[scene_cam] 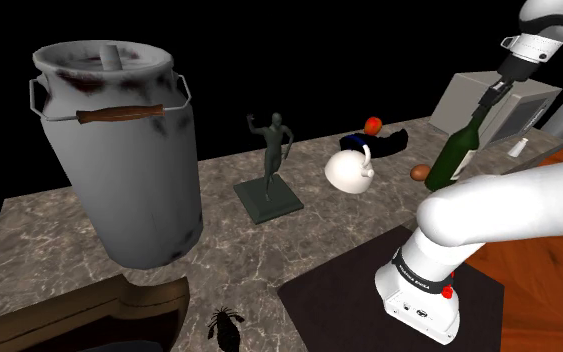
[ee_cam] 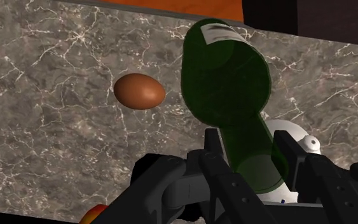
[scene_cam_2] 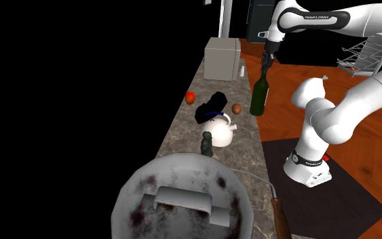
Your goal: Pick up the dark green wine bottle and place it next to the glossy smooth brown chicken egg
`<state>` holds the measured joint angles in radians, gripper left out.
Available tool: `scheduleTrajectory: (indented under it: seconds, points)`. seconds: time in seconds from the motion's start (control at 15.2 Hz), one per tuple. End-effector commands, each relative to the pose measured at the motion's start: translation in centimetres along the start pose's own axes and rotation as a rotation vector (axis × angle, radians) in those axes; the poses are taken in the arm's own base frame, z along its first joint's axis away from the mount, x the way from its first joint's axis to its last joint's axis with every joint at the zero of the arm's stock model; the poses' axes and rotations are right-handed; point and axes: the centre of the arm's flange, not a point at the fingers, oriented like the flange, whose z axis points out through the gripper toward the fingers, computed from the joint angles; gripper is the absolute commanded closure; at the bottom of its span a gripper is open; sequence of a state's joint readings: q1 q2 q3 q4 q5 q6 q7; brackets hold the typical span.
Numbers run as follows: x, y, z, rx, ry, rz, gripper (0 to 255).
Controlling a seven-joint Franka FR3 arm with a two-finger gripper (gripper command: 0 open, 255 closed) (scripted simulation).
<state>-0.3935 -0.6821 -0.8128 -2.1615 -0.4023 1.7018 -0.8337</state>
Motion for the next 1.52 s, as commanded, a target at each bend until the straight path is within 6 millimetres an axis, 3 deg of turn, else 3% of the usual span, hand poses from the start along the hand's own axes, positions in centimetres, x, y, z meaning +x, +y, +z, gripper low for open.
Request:
scheduleTrajectory:
  seconds: [0.0, 0.99, 1.45]
  points:
    - [-0.1, 0.0, 1.0, -0.001, 0.001, 0.0, 255]
    - [-0.8, 0.1, 8.9, -0.001, 0.001, 0.0, 255]
    - [-0.8, 0.1, 8.9, -0.001, 0.001, 0.0, 255]
